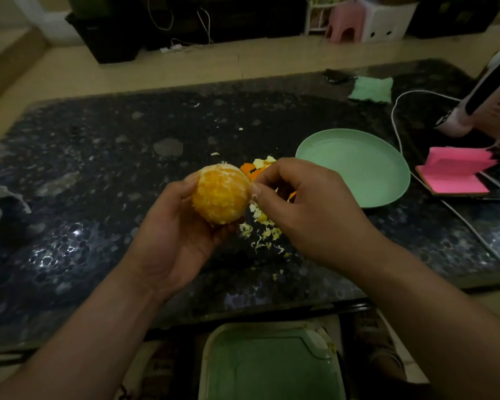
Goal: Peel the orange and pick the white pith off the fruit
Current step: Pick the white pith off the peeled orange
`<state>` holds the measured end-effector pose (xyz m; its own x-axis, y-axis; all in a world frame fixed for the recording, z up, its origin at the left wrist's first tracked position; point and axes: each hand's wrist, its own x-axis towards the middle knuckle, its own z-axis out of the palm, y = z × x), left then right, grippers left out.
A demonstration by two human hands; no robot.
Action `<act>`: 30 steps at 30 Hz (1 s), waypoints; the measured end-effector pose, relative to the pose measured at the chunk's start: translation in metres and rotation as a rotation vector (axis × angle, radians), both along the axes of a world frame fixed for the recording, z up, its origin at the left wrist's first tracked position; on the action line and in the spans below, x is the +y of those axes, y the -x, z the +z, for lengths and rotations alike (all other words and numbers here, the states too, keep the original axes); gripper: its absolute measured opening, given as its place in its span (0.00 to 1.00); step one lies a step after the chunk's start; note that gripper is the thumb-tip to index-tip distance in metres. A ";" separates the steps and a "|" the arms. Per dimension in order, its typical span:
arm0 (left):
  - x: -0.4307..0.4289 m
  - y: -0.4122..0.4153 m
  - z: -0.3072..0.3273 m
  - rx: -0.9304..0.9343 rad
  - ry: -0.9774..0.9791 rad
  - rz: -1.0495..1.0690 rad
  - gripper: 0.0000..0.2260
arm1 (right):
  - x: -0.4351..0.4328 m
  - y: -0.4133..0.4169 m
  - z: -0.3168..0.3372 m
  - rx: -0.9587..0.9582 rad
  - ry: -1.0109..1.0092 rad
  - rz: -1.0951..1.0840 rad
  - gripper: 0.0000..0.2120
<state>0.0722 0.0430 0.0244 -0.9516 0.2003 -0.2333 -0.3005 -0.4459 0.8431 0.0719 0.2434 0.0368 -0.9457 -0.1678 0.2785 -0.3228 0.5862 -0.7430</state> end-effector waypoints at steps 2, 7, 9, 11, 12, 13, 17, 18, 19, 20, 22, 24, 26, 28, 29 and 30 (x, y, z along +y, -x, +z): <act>0.000 0.000 0.000 -0.007 0.017 0.002 0.18 | 0.000 0.002 -0.001 0.005 -0.017 -0.015 0.05; 0.002 -0.002 0.004 0.015 0.041 -0.008 0.18 | -0.002 0.002 -0.002 0.034 -0.018 -0.032 0.06; 0.003 -0.002 0.004 -0.004 0.004 -0.010 0.20 | -0.004 0.003 -0.003 0.034 0.012 -0.043 0.06; 0.002 -0.002 0.004 -0.007 -0.049 -0.019 0.21 | -0.004 0.003 -0.004 0.009 0.076 -0.056 0.05; 0.000 -0.002 0.004 -0.009 -0.081 -0.026 0.22 | -0.005 0.003 -0.004 -0.004 0.118 -0.054 0.05; -0.001 -0.001 0.004 -0.017 -0.115 -0.037 0.23 | -0.005 0.003 -0.004 -0.019 0.157 -0.047 0.05; -0.005 -0.001 0.004 -0.062 -0.230 -0.095 0.30 | -0.004 0.004 -0.006 -0.047 0.215 -0.034 0.05; -0.006 -0.001 0.004 -0.072 -0.258 -0.107 0.30 | -0.004 0.004 -0.006 -0.050 0.223 -0.037 0.05; -0.007 -0.001 0.004 -0.080 -0.282 -0.115 0.30 | -0.004 0.004 -0.006 -0.056 0.231 -0.043 0.06; -0.007 -0.001 0.004 -0.088 -0.304 -0.123 0.30 | -0.004 0.005 -0.006 -0.061 0.238 -0.053 0.06; -0.009 0.001 0.003 -0.108 -0.335 -0.122 0.29 | -0.002 0.007 -0.008 -0.066 0.208 -0.086 0.06; -0.009 0.003 -0.001 -0.152 -0.341 -0.094 0.28 | 0.002 0.012 -0.013 -0.114 0.114 -0.108 0.07; -0.009 0.005 -0.007 -0.208 -0.311 -0.063 0.28 | 0.006 0.016 -0.018 -0.219 0.031 -0.103 0.08; -0.008 0.006 -0.015 -0.257 -0.260 -0.037 0.28 | 0.009 0.018 -0.021 -0.240 -0.097 -0.095 0.10; -0.007 0.007 -0.018 -0.279 -0.238 -0.026 0.27 | 0.009 0.017 -0.022 -0.227 -0.178 -0.092 0.10; -0.007 0.007 -0.021 -0.300 -0.222 -0.015 0.27 | 0.009 0.017 -0.023 -0.208 -0.252 -0.095 0.10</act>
<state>0.0656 0.0364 0.0031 -0.8439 0.2907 -0.4509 -0.5277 -0.6013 0.6000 0.0548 0.2519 0.0140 -0.9925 -0.1156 0.0392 -0.1152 0.7801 -0.6150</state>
